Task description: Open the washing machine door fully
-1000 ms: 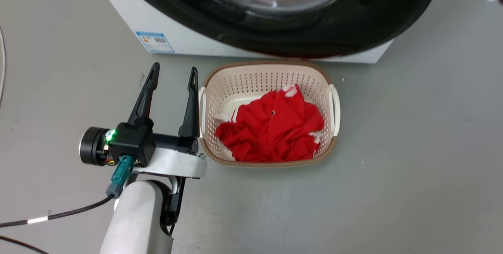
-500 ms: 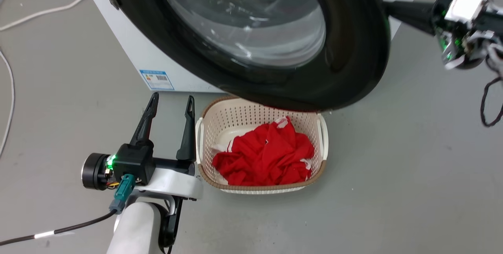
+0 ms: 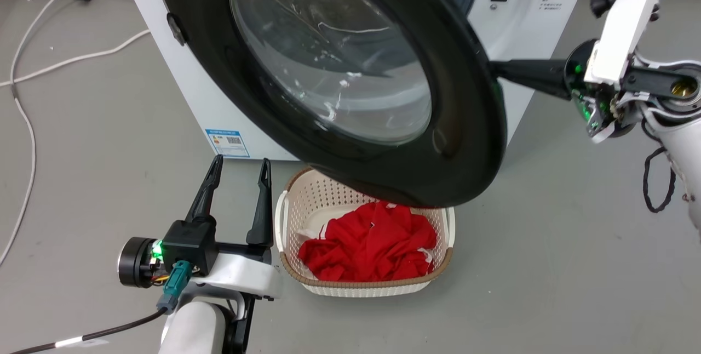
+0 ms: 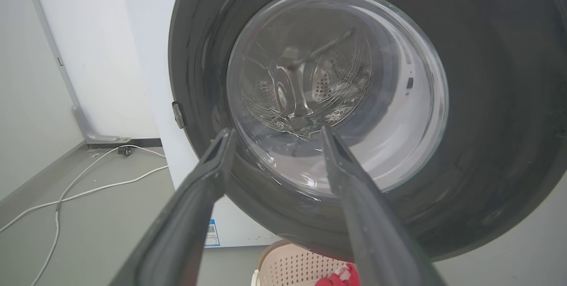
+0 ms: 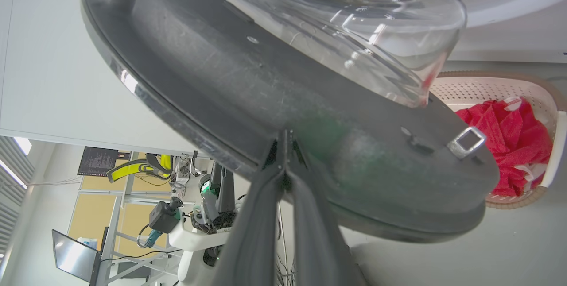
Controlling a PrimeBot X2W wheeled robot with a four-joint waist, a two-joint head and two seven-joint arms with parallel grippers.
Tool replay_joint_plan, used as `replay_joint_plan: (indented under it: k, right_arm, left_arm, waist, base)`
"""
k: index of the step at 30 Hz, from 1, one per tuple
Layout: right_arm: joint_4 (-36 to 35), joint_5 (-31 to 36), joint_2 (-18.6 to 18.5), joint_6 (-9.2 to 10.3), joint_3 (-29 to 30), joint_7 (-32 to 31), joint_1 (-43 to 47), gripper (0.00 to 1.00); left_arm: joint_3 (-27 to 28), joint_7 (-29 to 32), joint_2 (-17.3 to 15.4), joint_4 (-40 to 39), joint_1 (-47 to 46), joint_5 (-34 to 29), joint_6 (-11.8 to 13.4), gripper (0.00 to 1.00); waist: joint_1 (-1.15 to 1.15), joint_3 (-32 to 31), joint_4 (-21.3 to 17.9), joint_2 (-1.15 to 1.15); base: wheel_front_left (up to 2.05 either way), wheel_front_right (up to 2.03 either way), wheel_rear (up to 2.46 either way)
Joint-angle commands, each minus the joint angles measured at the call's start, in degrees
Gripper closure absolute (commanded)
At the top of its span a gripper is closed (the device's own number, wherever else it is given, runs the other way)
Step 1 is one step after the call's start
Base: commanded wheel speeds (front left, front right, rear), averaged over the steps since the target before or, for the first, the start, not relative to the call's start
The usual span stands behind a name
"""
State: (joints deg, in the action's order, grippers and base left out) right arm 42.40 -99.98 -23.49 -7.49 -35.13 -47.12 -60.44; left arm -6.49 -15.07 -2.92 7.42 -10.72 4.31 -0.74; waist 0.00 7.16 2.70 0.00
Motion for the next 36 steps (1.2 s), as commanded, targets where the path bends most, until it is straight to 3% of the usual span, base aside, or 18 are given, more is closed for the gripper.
replay_joint_plan:
  k: [1,8,18,27,36]
  right_arm:
    - [-0.83,-0.66,0.1,-0.01,-0.43,-0.67,1.38,1.0]
    - [-5.94,-2.69,1.14,0.0,-2.75,-3.24,5.28,1.0]
    - [-17.45,-6.1,-0.53,0.0,-7.05,-6.1,10.98,1.0]
    - [-27.86,-8.6,-2.99,0.0,-11.89,-2.45,14.11,1.0]
    - [-33.5,-10.25,-3.93,0.0,-16.84,3.82,13.44,1.0]
  left_arm:
    - [0.15,-0.15,0.06,0.01,0.48,0.14,0.22,0.0]
    - [0.58,-0.15,0.06,0.47,1.97,-0.49,0.16,0.0]
    - [0.76,-0.15,0.05,0.27,3.15,-0.61,0.33,0.0]
    - [0.38,-0.15,0.05,0.19,2.89,-0.14,0.65,0.0]
    - [0.0,-0.15,0.05,0.26,2.46,0.34,1.16,0.0]
  waist:
    - [0.0,-0.54,-0.19,0.0]
    - [0.0,-2.22,-0.2,0.0]
    - [0.0,-3.27,0.91,0.0]
    - [0.0,-3.21,2.43,0.0]
    - [0.0,-2.82,3.5,0.0]
  base:
    - [0.0,0.0,0.0]
    - [0.0,0.0,0.0]
    - [0.0,0.0,0.0]
    - [0.0,0.0,0.0]
    - [0.0,0.0,0.0]
